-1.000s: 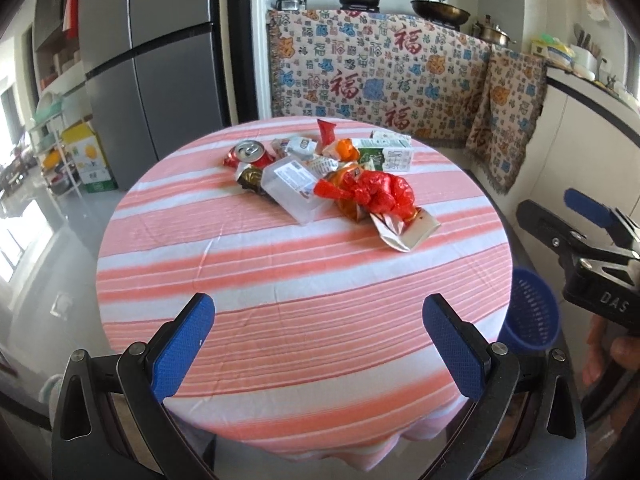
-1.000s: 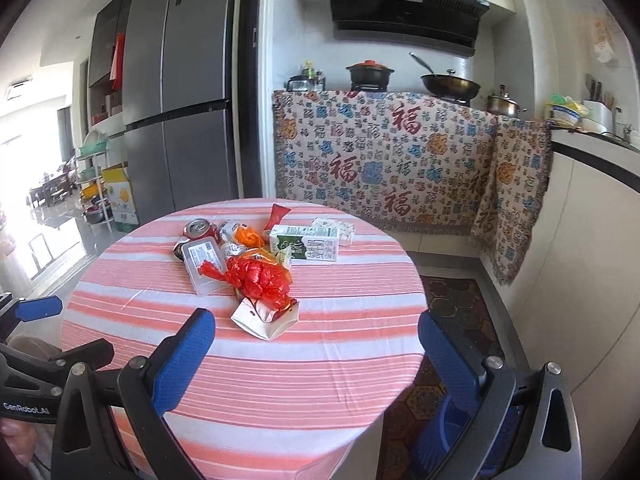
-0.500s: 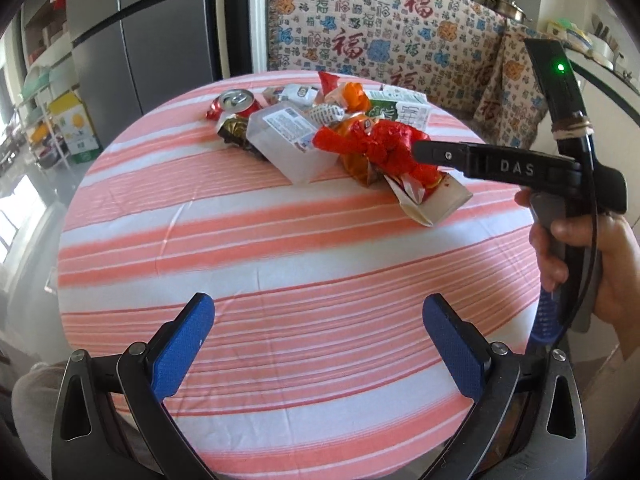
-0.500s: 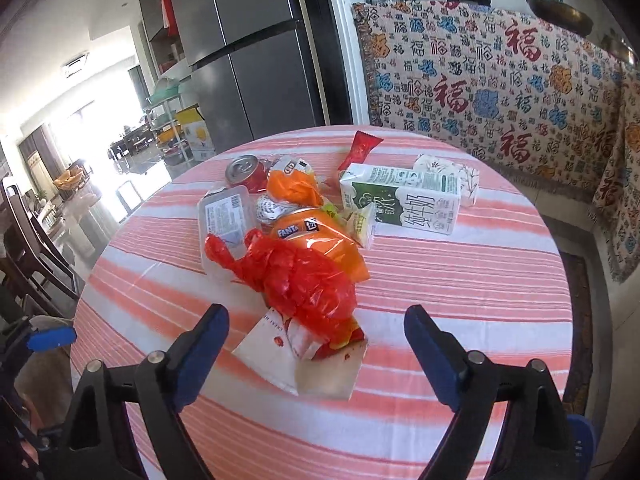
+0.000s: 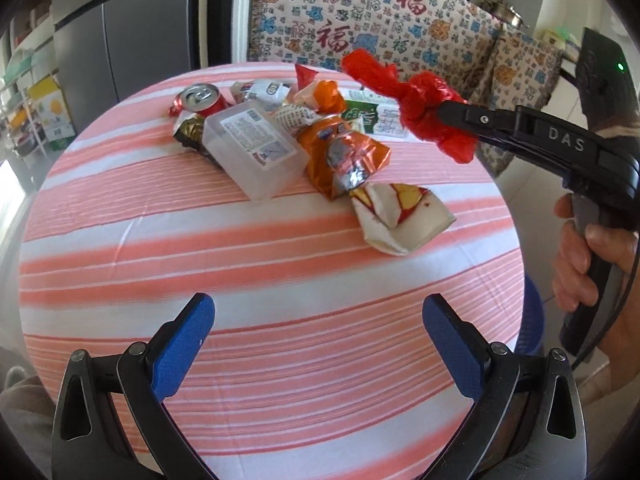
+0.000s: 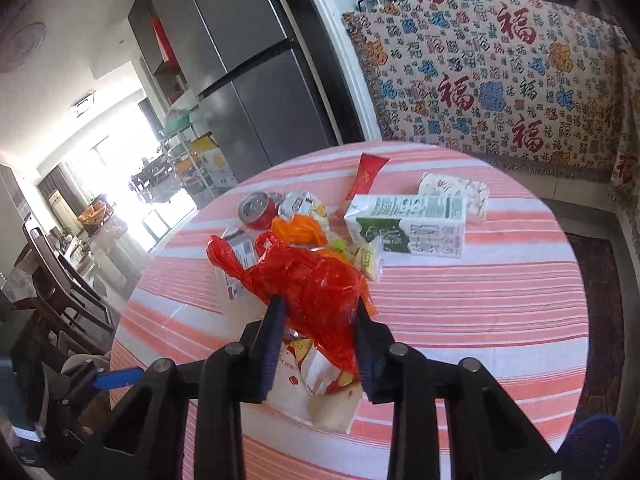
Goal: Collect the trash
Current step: 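Close the right gripper on the red plastic bag, then close the left gripper on the white paper wrapper while the right gripper holds the red bag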
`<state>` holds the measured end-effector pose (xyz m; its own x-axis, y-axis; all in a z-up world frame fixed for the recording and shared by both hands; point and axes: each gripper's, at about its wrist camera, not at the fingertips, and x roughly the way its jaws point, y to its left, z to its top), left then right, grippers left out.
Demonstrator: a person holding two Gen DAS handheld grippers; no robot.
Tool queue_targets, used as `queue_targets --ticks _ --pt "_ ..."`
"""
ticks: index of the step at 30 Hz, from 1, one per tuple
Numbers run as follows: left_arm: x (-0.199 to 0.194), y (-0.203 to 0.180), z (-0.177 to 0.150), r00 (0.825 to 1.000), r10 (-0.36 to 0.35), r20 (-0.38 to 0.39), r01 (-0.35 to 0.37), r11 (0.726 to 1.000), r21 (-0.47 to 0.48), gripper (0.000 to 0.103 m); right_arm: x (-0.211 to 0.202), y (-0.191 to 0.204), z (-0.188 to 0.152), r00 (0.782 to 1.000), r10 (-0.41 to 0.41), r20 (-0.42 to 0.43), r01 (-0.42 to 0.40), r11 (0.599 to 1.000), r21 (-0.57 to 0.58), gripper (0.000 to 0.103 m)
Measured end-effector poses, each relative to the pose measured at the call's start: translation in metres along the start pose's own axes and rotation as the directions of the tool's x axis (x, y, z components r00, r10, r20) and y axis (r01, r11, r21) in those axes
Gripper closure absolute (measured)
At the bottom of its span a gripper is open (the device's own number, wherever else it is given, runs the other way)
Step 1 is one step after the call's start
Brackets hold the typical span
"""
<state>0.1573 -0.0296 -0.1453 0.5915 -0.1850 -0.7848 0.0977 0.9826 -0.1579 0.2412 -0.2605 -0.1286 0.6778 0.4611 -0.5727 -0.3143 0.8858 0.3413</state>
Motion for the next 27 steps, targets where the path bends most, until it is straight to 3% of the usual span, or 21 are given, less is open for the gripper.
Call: queue_targets --ticks 3,6,8,13,15,16,17,21,24,27 --pt "0.009 -0.01 0.016 0.999 -0.034 0.017 0.034 0.999 -0.01 0.001 -0.025 -0.014 0.001 0.992 -0.105 0.065 0.102 0.994 0.045 0.07" --pt "0.028 -0.018 0.032 0.998 -0.061 0.015 0.061 0.998 -0.026 0.003 -0.03 -0.037 -0.012 0.968 -0.248 0.043 0.246 0.968 0.052 0.07" --pt "0.043 -0.021 0.039 0.998 -0.068 -0.011 0.067 0.997 -0.033 0.016 -0.026 -0.051 -0.026 0.954 -0.3 0.017 0.299 0.953 0.06 0.07" --pt "0.077 -0.017 0.039 0.991 -0.095 -0.092 0.087 0.992 -0.087 0.033 -0.016 -0.063 -0.046 0.953 -0.302 -0.01 0.301 0.948 0.101 0.07" --pt "0.077 -0.02 0.038 0.995 -0.074 -0.071 0.069 0.995 -0.066 0.054 -0.011 -0.06 -0.05 0.955 -0.296 -0.021 0.297 0.951 0.09 0.07" --pt "0.078 -0.02 0.038 0.994 -0.081 -0.074 0.076 0.995 -0.067 0.084 -0.009 -0.059 -0.051 0.956 -0.292 -0.029 0.294 0.951 0.093 0.069" --pt "0.079 -0.019 0.038 0.993 -0.095 -0.076 0.089 0.993 -0.077 0.088 -0.007 -0.059 -0.053 0.957 -0.289 -0.037 0.291 0.952 0.097 0.069" --pt "0.067 -0.01 0.039 0.99 -0.122 -0.074 0.117 0.99 -0.074 0.094 -0.008 -0.058 -0.055 0.961 -0.27 -0.054 0.274 0.956 0.104 0.068" --pt "0.049 -0.001 0.035 0.993 -0.076 -0.094 0.076 0.997 -0.001 0.095 -0.011 -0.059 -0.054 0.971 -0.223 -0.09 0.233 0.964 0.125 0.064" --pt "0.039 0.009 0.03 0.991 -0.055 -0.12 0.061 0.997 0.051 0.094 -0.011 -0.055 -0.055 0.975 -0.182 -0.128 0.196 0.975 0.106 0.046"
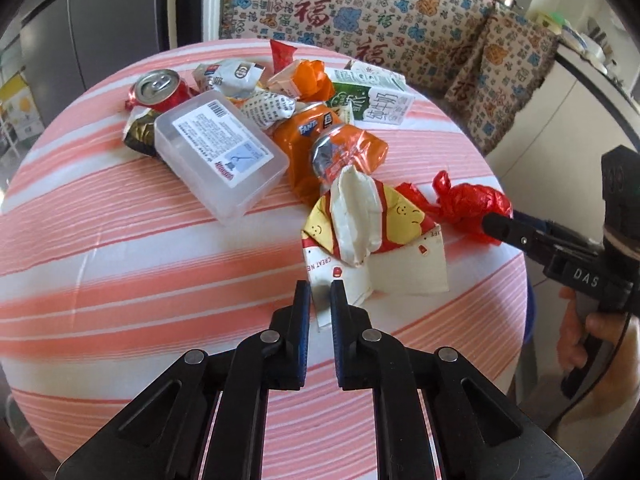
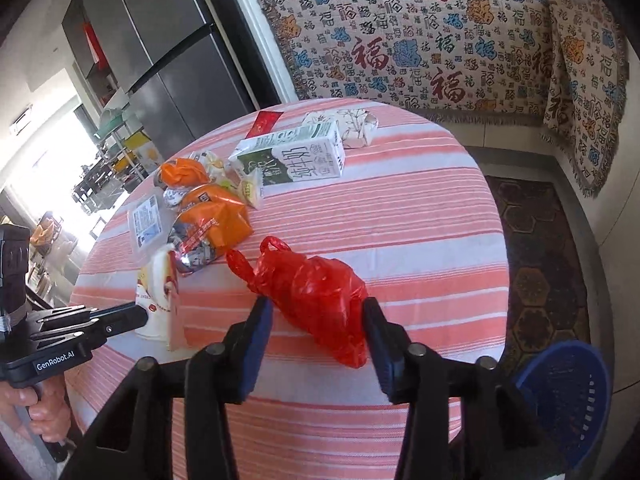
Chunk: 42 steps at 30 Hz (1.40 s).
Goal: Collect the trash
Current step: 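Close the left gripper on the white paper wrapper while the right gripper holds the red bag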
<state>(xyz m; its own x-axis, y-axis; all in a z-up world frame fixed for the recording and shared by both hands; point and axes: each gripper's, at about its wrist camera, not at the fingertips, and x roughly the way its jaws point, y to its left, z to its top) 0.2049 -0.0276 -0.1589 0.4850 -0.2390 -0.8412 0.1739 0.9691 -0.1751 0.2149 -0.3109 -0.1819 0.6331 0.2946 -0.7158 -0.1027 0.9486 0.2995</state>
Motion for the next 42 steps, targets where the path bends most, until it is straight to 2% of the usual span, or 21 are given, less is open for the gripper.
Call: queue_targets --ticks 1,3,4,5,10,16,18,20,21,24,26,28,30,31,32,33,34,37,39,40,42 --pt "-0.001 0.001 -0.001 1.0 0.008 0.003 -0.008 1.0 0.006 0.091 0.0 0.002 0.0 1.0 0.006 -0.013 -0.006 1.0 -0.013 0.039" --pt "0.001 0.005 -0.003 1.0 0.022 0.005 -0.022 1.0 0.004 0.072 0.0 0.007 -0.001 1.0 0.008 -0.023 -0.009 0.999 -0.041 0.036" --pt "0.002 0.008 -0.005 1.0 0.018 0.007 -0.018 1.0 -0.007 0.055 0.0 0.009 -0.001 1.0 0.001 -0.027 -0.003 0.998 -0.06 0.036" --pt "0.003 0.01 -0.005 1.0 0.004 0.014 -0.004 1.0 -0.02 0.046 0.0 0.011 0.0 1.0 -0.008 -0.03 0.006 0.997 -0.078 0.036" --pt "0.013 0.017 -0.002 1.0 -0.029 0.006 0.029 0.998 -0.06 0.045 0.002 0.01 0.005 0.998 -0.027 -0.048 0.022 0.993 -0.113 0.036" --pt "0.017 0.024 -0.002 0.998 -0.067 0.005 0.067 0.988 -0.137 0.037 0.001 0.015 0.007 0.997 -0.043 -0.056 0.034 0.986 -0.162 0.035" --pt "0.006 0.022 -0.003 0.999 -0.014 0.05 0.022 0.986 -0.163 0.037 0.002 0.013 0.008 0.997 -0.042 -0.058 0.033 0.988 -0.148 0.035" --pt "-0.01 0.011 -0.007 0.992 0.049 0.117 -0.036 0.993 -0.115 0.028 0.001 0.012 0.008 0.997 -0.046 -0.054 0.038 0.989 -0.144 0.035" --pt "-0.016 0.002 -0.009 0.989 0.056 0.138 -0.044 0.996 -0.082 0.026 -0.001 0.012 0.007 0.998 -0.048 -0.051 0.04 0.988 -0.146 0.035" --pt "-0.01 -0.033 -0.011 0.99 0.051 0.135 -0.057 0.998 0.041 0.024 -0.004 0.009 0.008 0.998 -0.056 -0.041 0.049 0.988 -0.145 0.035" --pt "0.005 -0.055 -0.009 0.982 0.123 0.144 -0.137 0.986 0.098 0.024 -0.004 0.004 0.008 0.997 -0.07 -0.041 0.064 0.99 -0.127 0.035" --pt "0.019 -0.063 -0.003 0.971 0.19 0.144 -0.204 0.975 0.091 0.024 -0.004 -0.002 0.008 0.997 -0.071 -0.044 0.066 0.992 -0.112 0.035" --pt "0.029 -0.064 0.004 0.957 0.249 0.151 -0.263 0.962 0.076 0.028 -0.007 -0.004 0.01 0.997 -0.062 -0.042 0.057 0.992 -0.109 0.035" --pt "0.034 -0.063 0.006 0.948 0.279 0.151 -0.292 0.954 0.072 0.042 -0.009 -0.003 0.01 0.998 -0.049 -0.04 0.044 0.992 -0.117 0.034" --pt "0.037 -0.059 0.008 0.95 0.278 0.142 -0.29 0.955 0.07 0.068 -0.011 -0.002 0.011 0.999 -0.035 -0.042 0.029 0.991 -0.132 0.034" --pt "0.04 -0.055 0.009 0.96 0.253 0.118 -0.261 0.964 0.059 0.084 -0.013 0.001 0.01 0.999 -0.025 -0.044 0.018 0.988 -0.151 0.031" --pt "0.04 -0.048 0.008 0.966 0.235 0.104 -0.241 0.969 0.048 0.09 -0.013 0.004 0.011 0.999 -0.023 -0.044 0.015 0.985 -0.169 0.028" --pt "0.029 -0.04 0.005 0.974 0.191 0.12 -0.197 0.98 0.039 0.098 -0.005 0.011 0.013 0.999 -0.02 -0.04 0.012 0.981 -0.195 0.028" --pt "0.016 -0.031 0.002 0.987 0.113 0.111 -0.116 0.993 0.025 0.1 0.004 0.01 0.016 0.998 -0.024 -0.05 0.014 0.984 -0.177 0.032" --pt "0.008 -0.027 -0.002 0.991 0.082 0.111 -0.085 0.996 0.02 0.1 0.009 0.008 0.017 0.997 -0.018 -0.07 0.007 0.988 -0.153 0.069" --pt "-0.007 -0.026 -0.007 0.991 0.041 0.125 -0.045 0.999 0.03 0.1 0.006 0.003 0.019 0.997 0.012 -0.077 -0.019 0.996 -0.088 0.071"
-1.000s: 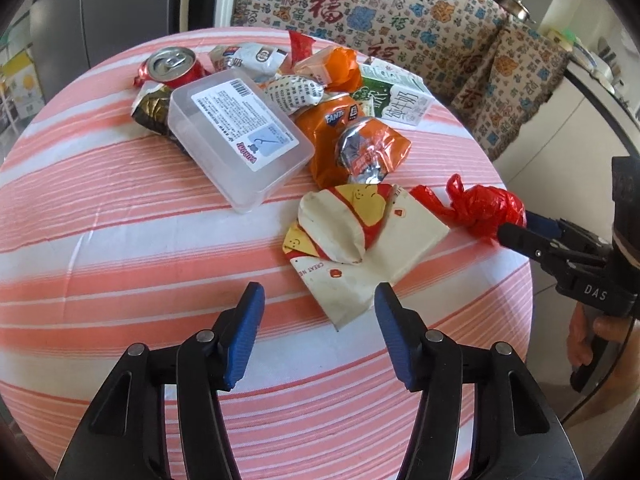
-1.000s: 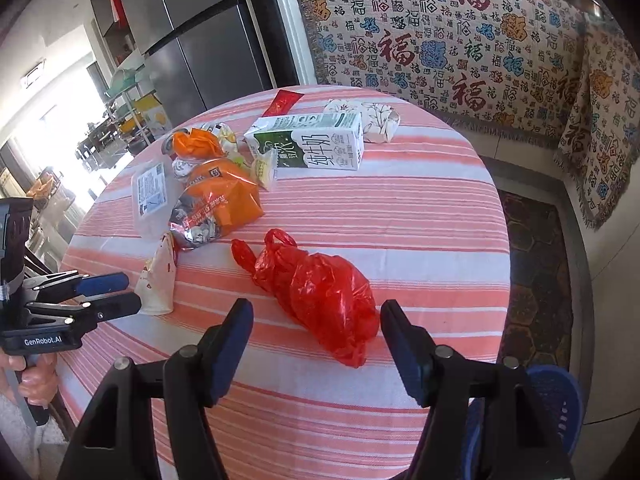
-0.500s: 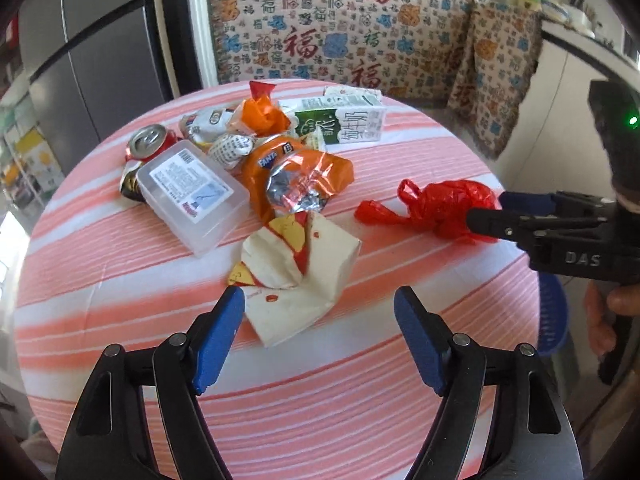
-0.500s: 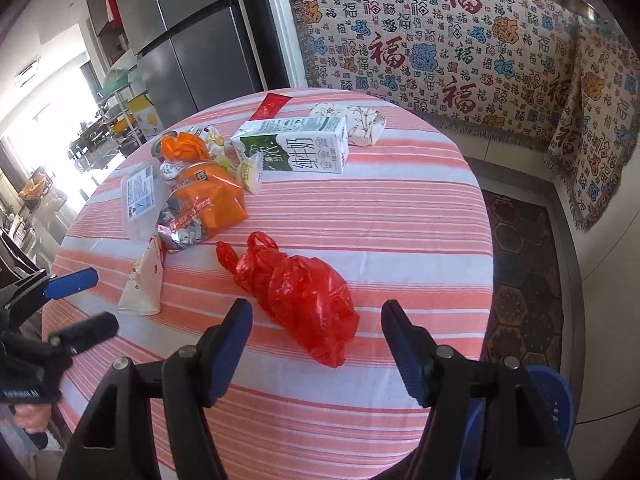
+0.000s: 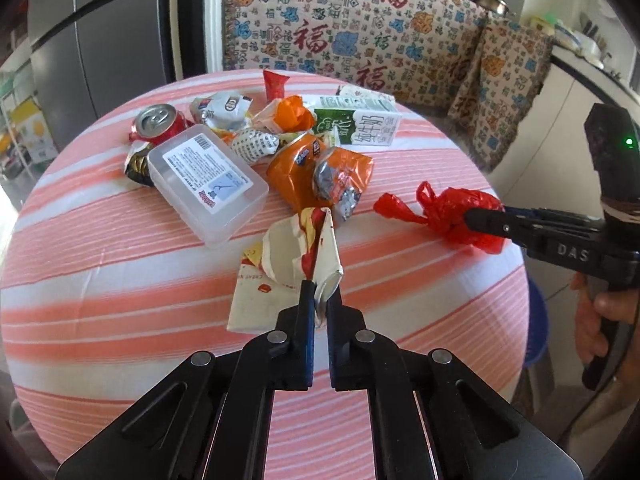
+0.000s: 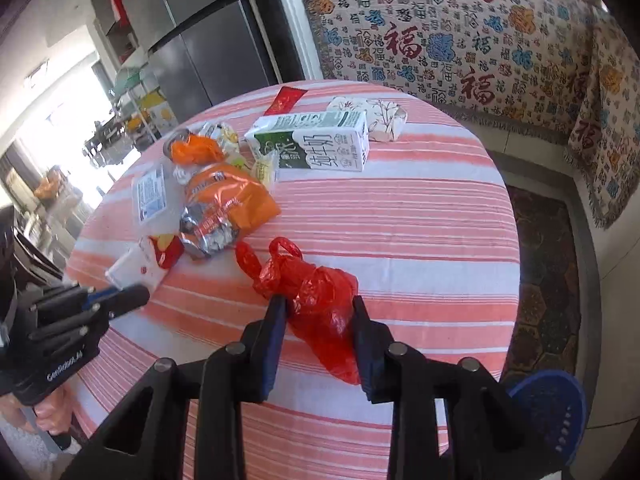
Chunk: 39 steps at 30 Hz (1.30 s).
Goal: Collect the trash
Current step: 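Close the left gripper on the white paper wrapper while the right gripper holds the red bag, then carry both items over the blue wastebasket and open both grippers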
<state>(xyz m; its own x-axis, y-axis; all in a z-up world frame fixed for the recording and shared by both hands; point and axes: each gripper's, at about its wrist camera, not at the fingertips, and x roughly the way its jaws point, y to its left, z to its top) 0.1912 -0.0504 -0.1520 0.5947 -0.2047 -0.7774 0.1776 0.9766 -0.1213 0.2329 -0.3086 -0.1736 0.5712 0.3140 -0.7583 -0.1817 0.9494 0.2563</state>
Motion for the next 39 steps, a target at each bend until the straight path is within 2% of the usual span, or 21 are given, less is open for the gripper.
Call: queue_targets --ticks 3,6,10,16,20,25,30,32,34,36,39 --pt "-0.017 -0.001 -0.002 0.999 -0.038 0.029 0.038 0.999 0.006 0.1 -0.016 0.003 0.0 0.999 -0.02 0.025 0.02 1.0 0.011 0.072" --pt "-0.03 -0.003 -0.003 0.995 -0.084 0.045 0.084 0.996 -0.011 0.1 -0.032 0.002 -0.005 0.999 -0.002 0.043 -0.001 0.998 0.056 0.072" --pt "-0.032 -0.026 -0.002 0.993 -0.115 0.037 0.115 0.993 0.01 0.1 -0.041 -0.003 -0.013 0.999 -0.008 0.052 0.002 0.994 0.105 0.072" --pt "-0.033 -0.089 0.011 0.978 -0.207 0.02 0.205 0.975 0.089 0.1 -0.078 -0.046 -0.027 0.994 -0.027 0.11 -0.001 0.97 0.244 0.072" --pt "-0.023 -0.146 0.022 0.96 -0.281 -0.009 0.279 0.949 0.15 0.1 -0.115 -0.09 -0.037 0.983 -0.132 0.127 0.087 0.947 0.311 0.072" --pt "0.01 -0.222 0.031 0.925 -0.364 -0.11 0.379 0.906 0.19 0.1 -0.144 -0.16 -0.064 0.96 -0.277 0.039 0.24 0.887 0.396 0.072" --pt "0.059 -0.293 0.028 0.889 -0.398 -0.228 0.445 0.869 0.217 0.1 -0.147 -0.236 -0.102 0.925 -0.368 -0.089 0.362 0.791 0.494 0.072" --pt "0.077 -0.314 0.022 0.881 -0.395 -0.26 0.454 0.861 0.23 0.1 -0.141 -0.263 -0.122 0.918 -0.377 -0.125 0.382 0.751 0.538 0.072" --pt "0.097 -0.334 0.016 0.874 -0.39 -0.29 0.46 0.856 0.235 0.1 -0.136 -0.284 -0.141 0.925 -0.354 -0.142 0.366 0.721 0.589 0.072" --pt "0.117 -0.349 0.01 0.863 -0.39 -0.321 0.471 0.852 0.229 0.1 -0.131 -0.301 -0.153 0.932 -0.328 -0.153 0.348 0.697 0.626 0.072" --pt "0.143 -0.366 -0.001 0.849 -0.383 -0.364 0.477 0.851 0.218 0.1 -0.125 -0.321 -0.164 0.932 -0.317 -0.174 0.352 0.679 0.645 0.072"
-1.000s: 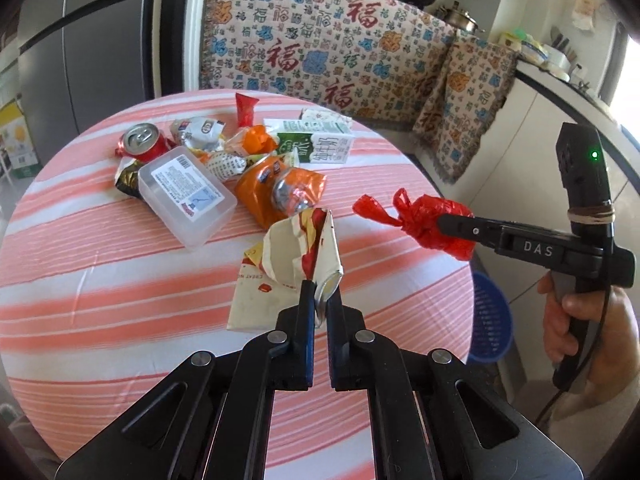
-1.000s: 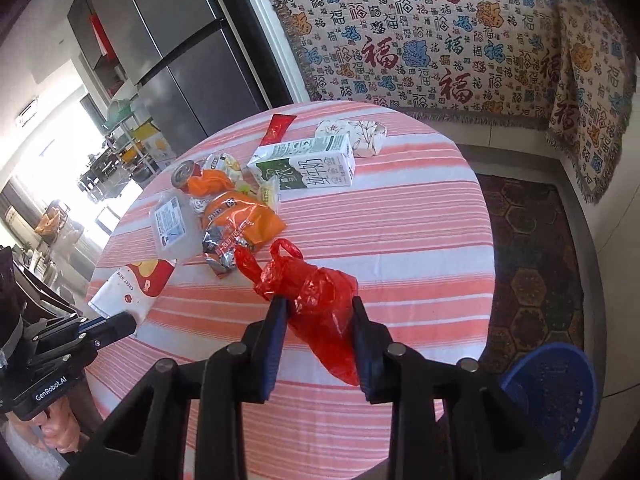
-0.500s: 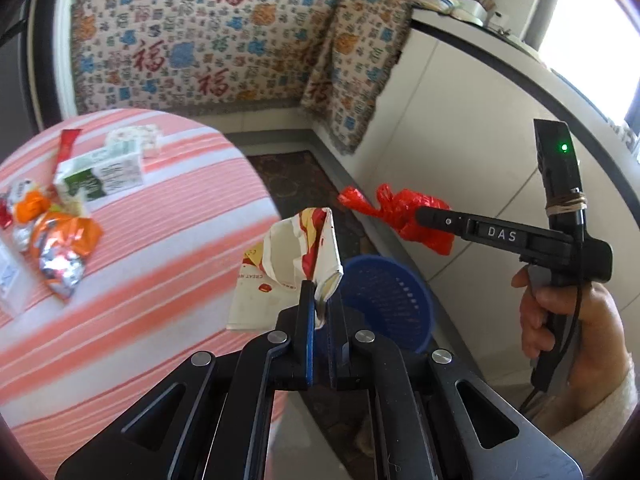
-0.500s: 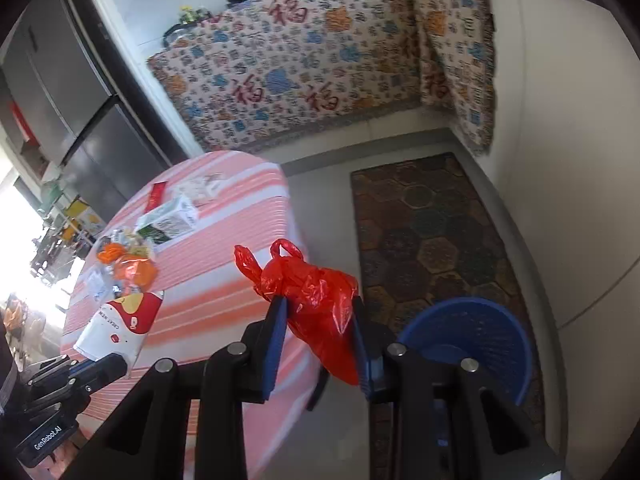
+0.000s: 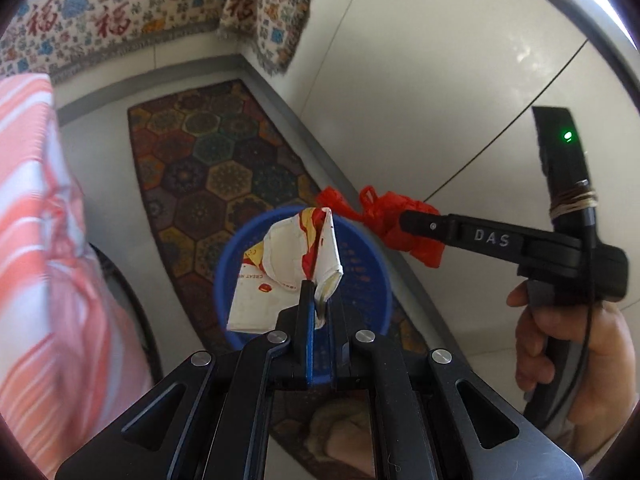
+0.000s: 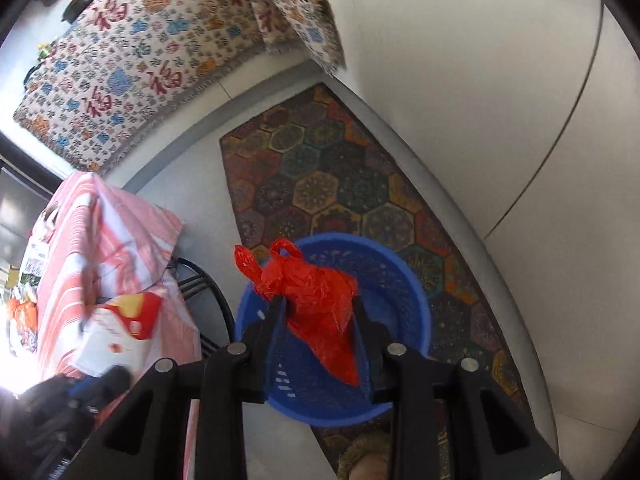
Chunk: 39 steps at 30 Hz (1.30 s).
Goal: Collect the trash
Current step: 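Carry both items over the blue wastebasket and open both grippers, then move both tools back over the table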
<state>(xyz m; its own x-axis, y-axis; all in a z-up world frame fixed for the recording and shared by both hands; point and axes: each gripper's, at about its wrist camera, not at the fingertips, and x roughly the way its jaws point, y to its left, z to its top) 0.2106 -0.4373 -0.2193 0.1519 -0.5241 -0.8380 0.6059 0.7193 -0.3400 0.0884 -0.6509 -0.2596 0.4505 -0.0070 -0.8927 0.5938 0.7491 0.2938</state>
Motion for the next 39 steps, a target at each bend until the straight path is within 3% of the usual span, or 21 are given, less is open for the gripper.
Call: queue_targets --ticks 7,9,11,13,16,19,22,24,28,36,39 --pt "0.051 -0.009 0.002 0.998 0.01 -0.055 -0.009 1.0 0.019 0.096 0.02 -0.028 0.003 0.999 -0.003 -0.032 0.004 0.999 0.041 0.069" --pt "0.064 -0.011 0.003 0.998 0.013 -0.068 -0.011 1.0 0.025 0.086 0.024 -0.035 0.004 0.999 0.021 -0.04 -0.019 0.998 0.054 0.066" --pt "0.067 -0.011 0.001 0.998 0.007 -0.067 -0.005 1.0 0.025 0.052 0.027 -0.039 0.005 0.999 0.027 -0.041 -0.024 0.998 0.053 0.057" --pt "0.063 -0.012 0.0 0.999 0.024 -0.033 -0.023 0.999 0.028 0.04 0.025 -0.043 0.006 0.999 0.039 -0.029 -0.037 0.997 0.065 0.049" --pt "0.047 -0.01 -0.004 0.998 0.056 0.006 -0.056 0.998 0.021 0.035 0.021 -0.043 0.008 0.999 0.048 -0.019 -0.046 0.996 0.079 0.049" --pt "0.014 -0.008 -0.012 0.992 0.101 0.082 -0.104 0.994 0.024 0.021 0.005 -0.035 0.011 0.999 0.017 0.036 -0.019 0.998 0.053 0.049" --pt "-0.034 -0.009 -0.028 0.956 0.184 0.227 -0.196 0.98 0.03 0.009 -0.026 -0.01 0.013 0.987 -0.021 0.158 0.026 0.999 -0.03 0.049" --pt "-0.064 -0.008 -0.039 0.931 0.234 0.279 -0.254 0.967 0.036 0.006 -0.049 0.013 0.011 0.969 -0.029 0.246 0.053 0.994 -0.092 0.047" --pt "-0.114 0.009 -0.06 0.913 0.276 0.3 -0.296 0.955 0.023 0.006 -0.085 0.063 -0.002 0.929 0.017 0.369 0.063 0.977 -0.203 0.038" --pt "-0.192 0.068 -0.1 0.889 0.367 0.275 -0.352 0.93 -0.105 0.006 -0.118 0.158 -0.036 0.869 0.138 0.475 0.071 0.915 -0.397 0.035" --pt "-0.207 0.089 -0.111 0.868 0.41 0.278 -0.385 0.912 -0.142 0.006 -0.12 0.189 -0.045 0.857 0.156 0.491 0.088 0.895 -0.438 0.035"
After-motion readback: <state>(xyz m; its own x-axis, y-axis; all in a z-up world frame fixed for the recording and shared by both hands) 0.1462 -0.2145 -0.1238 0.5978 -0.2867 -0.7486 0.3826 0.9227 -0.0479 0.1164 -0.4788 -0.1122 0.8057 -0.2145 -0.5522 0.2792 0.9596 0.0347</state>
